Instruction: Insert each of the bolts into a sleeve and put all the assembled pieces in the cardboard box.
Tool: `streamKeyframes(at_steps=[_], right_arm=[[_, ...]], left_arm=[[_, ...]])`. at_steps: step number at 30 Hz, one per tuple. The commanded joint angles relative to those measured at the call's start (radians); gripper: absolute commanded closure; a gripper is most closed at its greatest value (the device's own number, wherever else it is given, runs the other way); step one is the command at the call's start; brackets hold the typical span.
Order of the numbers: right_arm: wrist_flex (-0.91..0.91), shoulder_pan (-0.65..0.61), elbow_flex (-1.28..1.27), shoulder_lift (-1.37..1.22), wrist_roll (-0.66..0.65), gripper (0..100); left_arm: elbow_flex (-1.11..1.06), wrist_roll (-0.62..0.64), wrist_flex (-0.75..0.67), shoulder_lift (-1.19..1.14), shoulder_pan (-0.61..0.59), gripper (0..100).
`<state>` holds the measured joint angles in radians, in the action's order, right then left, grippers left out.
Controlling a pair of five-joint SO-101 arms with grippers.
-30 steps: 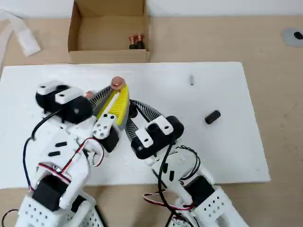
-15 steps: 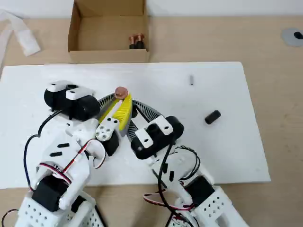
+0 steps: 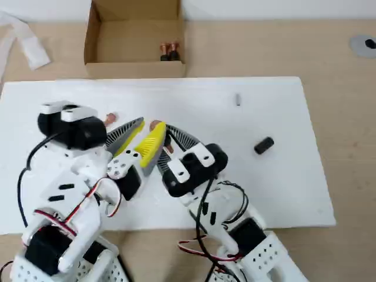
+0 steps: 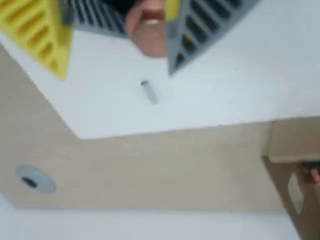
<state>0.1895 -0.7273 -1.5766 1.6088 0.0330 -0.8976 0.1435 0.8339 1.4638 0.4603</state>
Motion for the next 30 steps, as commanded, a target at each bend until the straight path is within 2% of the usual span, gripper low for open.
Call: streamKeyframes(at_steps=[1,7,16,24,30], right_arm=[[0.011,0.048,0.114,-0.05,0.002,98.8],[0.02,0.151,0.461,-0.443,0.005,98.8],[0.075,0.203,1.11,-1.136,0.002,98.8],[0.069,0.222,1.546,-1.632,0.002,98.8],[0.074,0.257,1.91,-1.988,0.008,98.8]], left_arm=[[0.075,-0.034,-0.006,-0.001,-0.038,89],[0.041,-0.187,0.032,-0.151,-0.212,100],[0.034,-0.29,0.072,-0.291,-0.445,100],[0.032,-0.296,0.072,-0.298,-0.525,99],[0.032,-0.293,0.077,-0.298,-0.529,99]])
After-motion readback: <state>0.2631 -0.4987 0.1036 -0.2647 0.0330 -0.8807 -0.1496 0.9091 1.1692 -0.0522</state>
